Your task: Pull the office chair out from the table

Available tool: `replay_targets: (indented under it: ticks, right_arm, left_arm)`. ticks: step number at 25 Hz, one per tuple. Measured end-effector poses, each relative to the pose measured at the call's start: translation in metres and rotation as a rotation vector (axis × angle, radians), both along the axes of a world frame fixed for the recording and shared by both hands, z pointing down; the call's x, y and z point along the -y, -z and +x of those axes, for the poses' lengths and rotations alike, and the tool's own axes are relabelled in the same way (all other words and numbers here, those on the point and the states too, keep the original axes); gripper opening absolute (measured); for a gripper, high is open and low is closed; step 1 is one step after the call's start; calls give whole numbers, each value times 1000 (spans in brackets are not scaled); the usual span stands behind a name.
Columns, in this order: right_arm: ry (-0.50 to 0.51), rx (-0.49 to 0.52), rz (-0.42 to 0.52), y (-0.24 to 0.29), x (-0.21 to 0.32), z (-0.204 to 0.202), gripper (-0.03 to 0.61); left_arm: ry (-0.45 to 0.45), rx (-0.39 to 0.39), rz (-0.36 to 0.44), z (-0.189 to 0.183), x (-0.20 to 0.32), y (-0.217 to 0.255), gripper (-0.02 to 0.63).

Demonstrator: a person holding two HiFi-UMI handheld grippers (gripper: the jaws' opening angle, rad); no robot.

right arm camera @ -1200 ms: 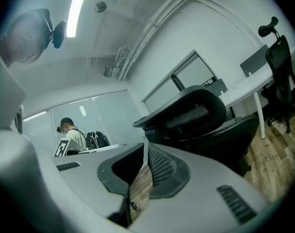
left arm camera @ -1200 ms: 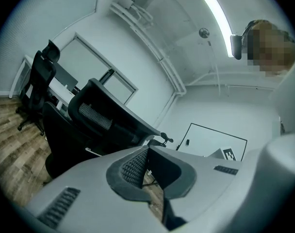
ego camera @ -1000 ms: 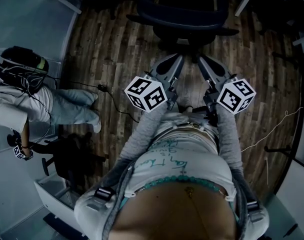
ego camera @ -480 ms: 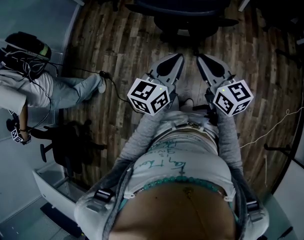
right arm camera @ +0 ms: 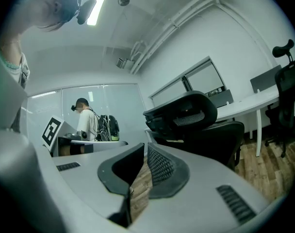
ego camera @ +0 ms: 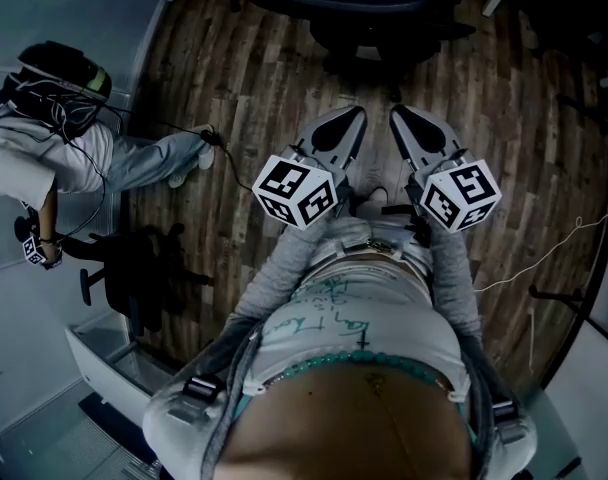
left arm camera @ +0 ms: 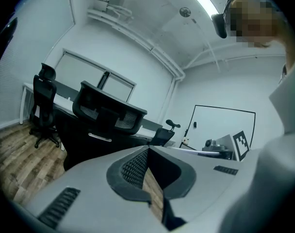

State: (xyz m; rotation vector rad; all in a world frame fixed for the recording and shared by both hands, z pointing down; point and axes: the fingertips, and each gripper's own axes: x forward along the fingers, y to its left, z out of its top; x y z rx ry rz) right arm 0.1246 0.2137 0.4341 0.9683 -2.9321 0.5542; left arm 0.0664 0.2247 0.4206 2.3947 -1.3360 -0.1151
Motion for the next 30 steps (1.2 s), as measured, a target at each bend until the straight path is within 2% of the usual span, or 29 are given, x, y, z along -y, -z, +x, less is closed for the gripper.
replay_targets:
  ticks: [8, 17, 23, 30]
  right_arm:
    - [-8, 15, -8, -3, 5, -13, 34]
    - [0, 1, 7, 4, 9, -38, 34]
    - [-49, 2, 28, 17, 19, -58, 34]
    - [-132, -11, 48, 23, 34, -76, 34]
  left_arm:
    - [19, 35, 16, -10, 5, -1, 11]
    - [20, 3, 21, -30, 11, 7, 11]
    - [-12, -6, 21, -50, 24, 14, 11]
    - [-93, -20, 38, -65, 46, 20, 11]
